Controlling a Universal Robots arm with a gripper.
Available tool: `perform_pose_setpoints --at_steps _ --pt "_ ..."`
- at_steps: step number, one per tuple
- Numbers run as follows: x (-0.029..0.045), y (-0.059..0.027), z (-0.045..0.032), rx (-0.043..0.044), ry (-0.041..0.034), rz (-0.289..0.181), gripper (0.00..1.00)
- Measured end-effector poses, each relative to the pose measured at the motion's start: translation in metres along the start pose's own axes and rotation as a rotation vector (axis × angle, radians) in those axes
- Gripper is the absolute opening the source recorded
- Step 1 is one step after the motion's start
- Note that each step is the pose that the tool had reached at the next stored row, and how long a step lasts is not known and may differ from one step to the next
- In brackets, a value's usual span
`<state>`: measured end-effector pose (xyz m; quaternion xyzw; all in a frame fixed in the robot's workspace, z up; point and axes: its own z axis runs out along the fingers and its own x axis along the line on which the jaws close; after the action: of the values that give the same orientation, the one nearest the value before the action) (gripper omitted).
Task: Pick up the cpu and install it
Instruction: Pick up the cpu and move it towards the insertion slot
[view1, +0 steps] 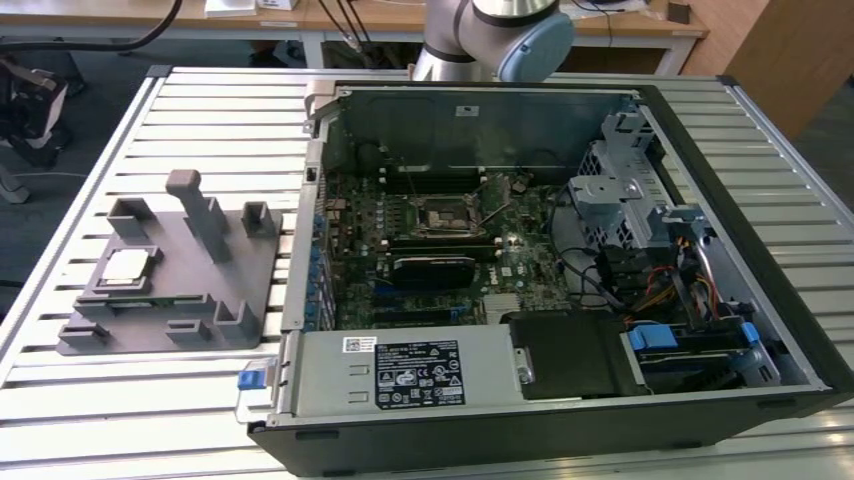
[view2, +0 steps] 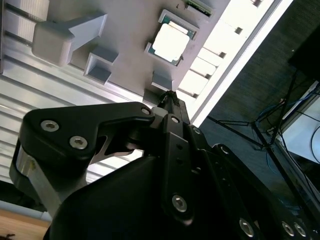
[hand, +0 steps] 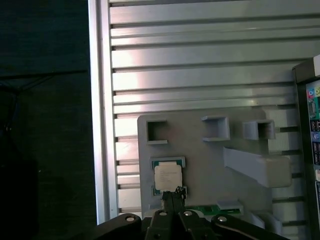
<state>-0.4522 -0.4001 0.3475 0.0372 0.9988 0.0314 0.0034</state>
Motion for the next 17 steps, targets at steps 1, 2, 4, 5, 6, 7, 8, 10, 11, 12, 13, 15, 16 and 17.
perform_pose_setpoints --at_steps 1,2,4,5,6,7,8,10,11,12,13,15,16,17 --pt "0.0 -0.0001 0.0003 0.0001 0.0001 0.0 0.11" --pt "0.0 -0.0002 0.0005 0.0001 0.0003 -0.001 0.11" --pt "0.0 -0.0003 0.0012 0.0 0.0002 -0.001 0.17" --pt "0.0 -0.0004 0.0015 0.0 0.0001 -0.001 0.24" --pt "-0.0001 -0.0004 0.0018 0.0 0.0002 -0.001 0.24" --pt "0.0 -0.0005 0.002 0.0 0.0002 -0.001 0.24" --pt "-0.0001 -0.0006 0.0022 0.0 0.0002 -0.001 0.24" --pt "-0.0001 -0.0006 0.0025 0.0 0.0002 -0.001 0.31" --pt "-0.0001 -0.0007 0.0026 0.0 0.0002 -0.001 0.31" --pt "-0.0001 -0.0007 0.0027 0.0 0.0002 -0.001 0.31" --pt "0.0 -0.0008 0.0028 0.0 0.0002 -0.001 0.37" --pt "-0.0001 -0.0009 0.0031 0.0 0.0001 -0.001 0.37" --pt "-0.0001 -0.0009 0.0032 0.0 0.0001 -0.001 0.38" --pt "-0.0001 -0.001 0.0033 0.0 0.0001 -0.001 0.38"
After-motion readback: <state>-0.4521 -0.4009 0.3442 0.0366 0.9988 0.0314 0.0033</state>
